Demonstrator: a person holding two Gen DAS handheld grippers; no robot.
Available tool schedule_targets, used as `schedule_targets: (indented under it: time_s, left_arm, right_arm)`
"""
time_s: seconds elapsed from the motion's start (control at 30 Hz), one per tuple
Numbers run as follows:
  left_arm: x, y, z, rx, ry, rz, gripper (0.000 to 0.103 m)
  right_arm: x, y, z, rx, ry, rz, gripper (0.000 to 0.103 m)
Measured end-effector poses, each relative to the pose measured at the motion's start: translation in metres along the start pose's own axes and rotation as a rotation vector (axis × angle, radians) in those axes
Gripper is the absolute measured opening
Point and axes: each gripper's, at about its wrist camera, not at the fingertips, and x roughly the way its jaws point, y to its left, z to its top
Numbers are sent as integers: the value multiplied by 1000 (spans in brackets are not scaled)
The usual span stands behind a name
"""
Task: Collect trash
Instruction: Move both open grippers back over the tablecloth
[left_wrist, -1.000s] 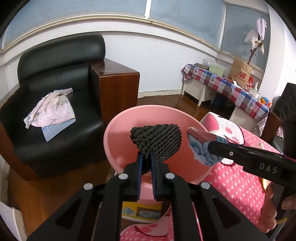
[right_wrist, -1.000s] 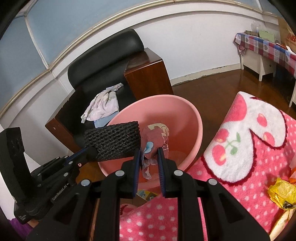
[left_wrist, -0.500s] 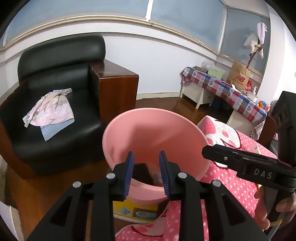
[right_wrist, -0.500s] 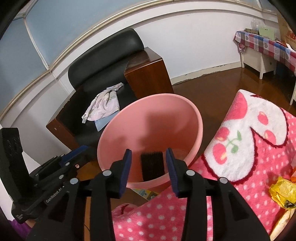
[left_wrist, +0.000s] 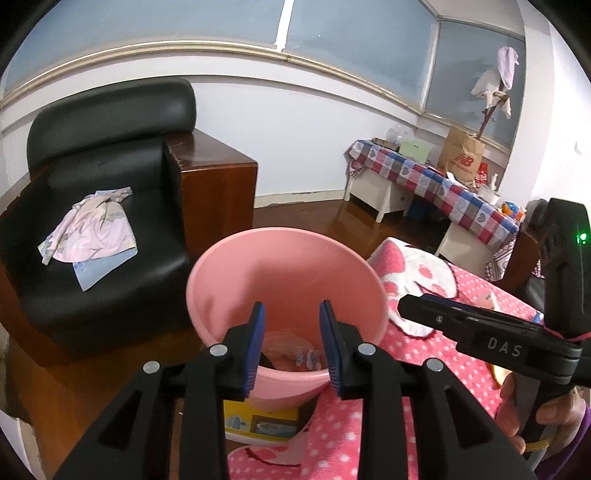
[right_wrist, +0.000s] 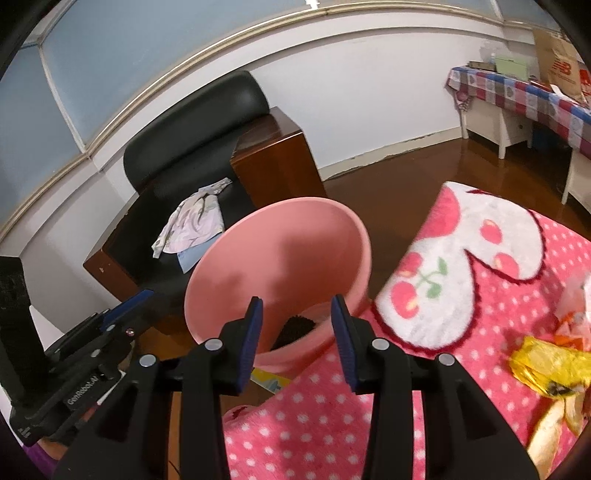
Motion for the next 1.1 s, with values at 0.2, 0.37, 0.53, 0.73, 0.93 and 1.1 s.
schedule_targets:
  time_s: [0.2, 0.37, 0.53, 0.73, 0.93, 1.1]
  left_arm:
    - [-11, -19, -2, 35, -4, -59, 29]
    - [-17, -42, -5, 65, -3, -133, 29]
    - [-21, -71, -12, 121, 11, -203, 29]
    - [-18, -111, -28, 200, 67, -299, 29]
    - [-17, -153, -47, 290, 141, -427, 34]
    - [-14, -184, -70, 378, 203, -503, 36]
  right_arm:
    - [-39, -14, -10, 5, -39, -62, 39]
    - [-78, -30, -24, 20, -74, -123, 39]
    - [-116, -50, -45, 43, -100, -195, 39]
    - [-159, -73, -75, 74, -143, -289, 39]
    - [-191, -97, -106, 132, -163, -374, 39]
    - [-208, -121, -133, 195, -154, -431, 39]
